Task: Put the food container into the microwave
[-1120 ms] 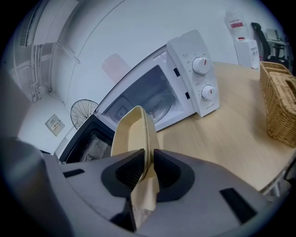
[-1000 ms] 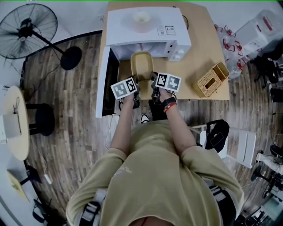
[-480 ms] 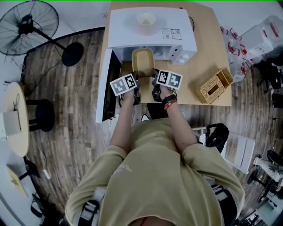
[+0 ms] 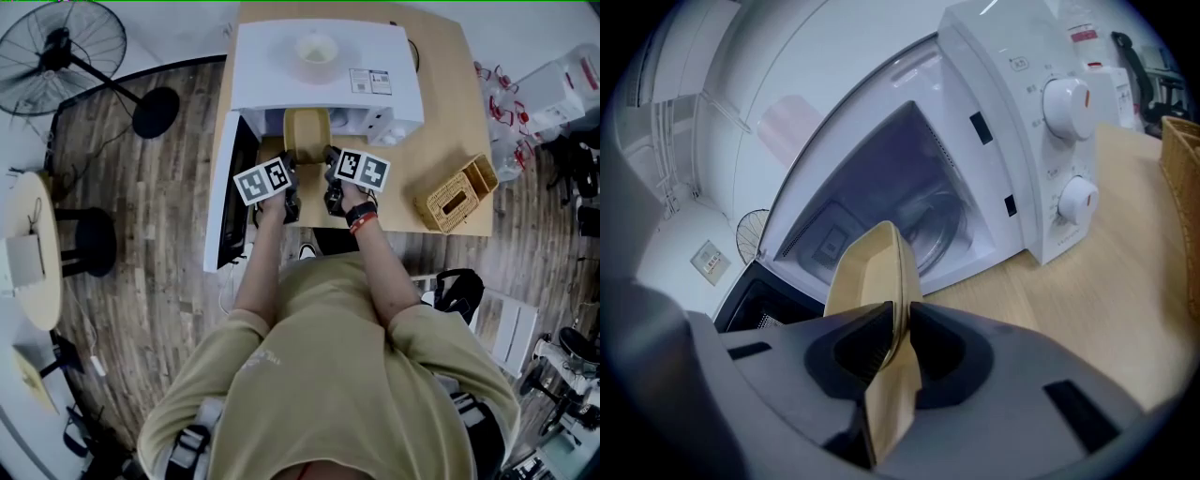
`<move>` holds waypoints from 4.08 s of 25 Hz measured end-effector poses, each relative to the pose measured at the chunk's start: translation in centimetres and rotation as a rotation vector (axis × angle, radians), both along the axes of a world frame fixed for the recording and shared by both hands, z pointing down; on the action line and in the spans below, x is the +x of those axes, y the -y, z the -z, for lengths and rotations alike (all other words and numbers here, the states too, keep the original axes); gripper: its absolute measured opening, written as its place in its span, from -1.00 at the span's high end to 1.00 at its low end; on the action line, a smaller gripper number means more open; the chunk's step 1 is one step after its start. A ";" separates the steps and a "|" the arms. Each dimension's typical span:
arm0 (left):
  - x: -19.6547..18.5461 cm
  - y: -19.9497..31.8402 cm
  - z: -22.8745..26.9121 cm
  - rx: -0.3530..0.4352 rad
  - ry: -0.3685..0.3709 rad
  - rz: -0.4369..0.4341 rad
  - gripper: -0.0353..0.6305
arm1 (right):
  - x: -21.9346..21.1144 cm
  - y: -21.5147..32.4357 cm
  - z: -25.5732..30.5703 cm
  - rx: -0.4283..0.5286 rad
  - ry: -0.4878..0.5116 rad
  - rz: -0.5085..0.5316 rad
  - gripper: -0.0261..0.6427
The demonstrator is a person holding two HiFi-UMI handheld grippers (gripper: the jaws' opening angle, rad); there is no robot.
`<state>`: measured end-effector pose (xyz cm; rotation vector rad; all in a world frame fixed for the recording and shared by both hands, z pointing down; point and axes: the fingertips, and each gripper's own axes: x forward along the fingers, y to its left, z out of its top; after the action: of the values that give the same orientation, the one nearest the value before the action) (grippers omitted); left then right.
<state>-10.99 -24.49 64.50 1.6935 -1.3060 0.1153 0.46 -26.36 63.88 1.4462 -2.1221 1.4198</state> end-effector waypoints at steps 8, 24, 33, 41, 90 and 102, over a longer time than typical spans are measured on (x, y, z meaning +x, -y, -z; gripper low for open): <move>0.6 1.8 -0.4 0.002 -0.007 0.011 0.72 | 0.7 1.8 -0.7 -0.028 0.050 -0.039 0.70; -0.3 6.0 -0.1 0.026 -0.018 0.045 0.72 | -0.2 6.0 0.0 0.007 0.033 -0.022 0.70; -0.5 7.8 -0.3 0.045 -0.028 0.049 0.72 | -0.3 8.0 -0.2 0.037 0.037 -0.032 0.70; -0.8 9.3 -0.3 0.069 -0.032 0.054 0.72 | -0.6 9.5 -0.4 0.052 0.045 -0.043 0.70; -0.3 8.1 2.2 0.210 0.057 0.010 0.67 | -0.4 8.1 2.2 0.191 -0.070 0.030 0.46; 0.5 3.4 3.6 0.253 0.166 -0.053 0.67 | -0.3 3.2 3.5 0.272 -0.139 0.081 0.58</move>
<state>-10.49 -27.88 60.86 1.9677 -1.4478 0.1283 0.20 -29.53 60.33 1.4803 -2.3229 1.0015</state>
